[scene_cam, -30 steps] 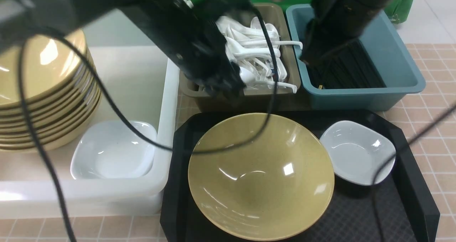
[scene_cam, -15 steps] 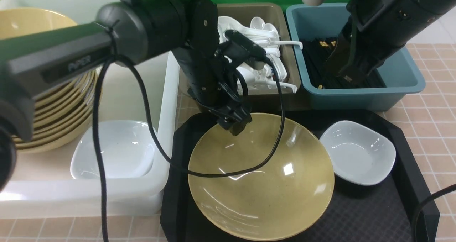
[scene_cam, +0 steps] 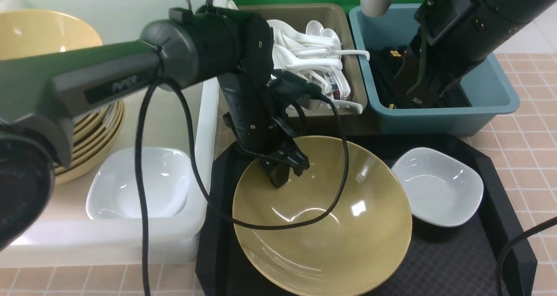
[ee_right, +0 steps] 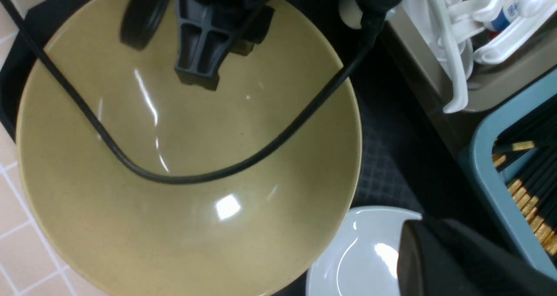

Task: On brown table put chopsticks spoon bowls plates into blue grey white boxes.
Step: 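Grasp the large bowl on the tray by its rim, then place the tan bowl onto the bowl stack in the left bin with the left gripper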

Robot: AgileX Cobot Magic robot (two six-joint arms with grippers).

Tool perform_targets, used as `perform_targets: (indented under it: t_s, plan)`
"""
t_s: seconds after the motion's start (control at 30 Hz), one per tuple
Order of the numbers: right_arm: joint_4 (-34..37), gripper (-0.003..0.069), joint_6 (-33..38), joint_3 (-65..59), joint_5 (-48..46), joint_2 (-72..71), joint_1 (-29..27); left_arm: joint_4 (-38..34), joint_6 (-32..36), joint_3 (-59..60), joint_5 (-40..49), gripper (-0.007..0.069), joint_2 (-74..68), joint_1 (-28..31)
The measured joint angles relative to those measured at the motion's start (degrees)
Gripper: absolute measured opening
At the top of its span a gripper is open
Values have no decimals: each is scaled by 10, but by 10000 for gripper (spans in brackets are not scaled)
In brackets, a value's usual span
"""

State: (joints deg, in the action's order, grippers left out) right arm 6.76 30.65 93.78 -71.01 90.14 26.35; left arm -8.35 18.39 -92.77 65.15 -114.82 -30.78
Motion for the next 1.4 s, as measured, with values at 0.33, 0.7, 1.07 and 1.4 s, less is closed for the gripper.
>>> perform_targets:
  t_s: [0.33,0.7,1.07,1.4]
  plan:
    - [7,64,47,10,18,0,31,-32,6,4,9,6,143,76]
    - [14,64,87,101,73,-1,154,-141,19,132,-43,6,357,320]
    - [14,66,88,106,77,-1,159,-384,116,211,-139,6,452,634]
    - [14,70,88,106,77,0,159,-402,150,211,-159,6,374,704]
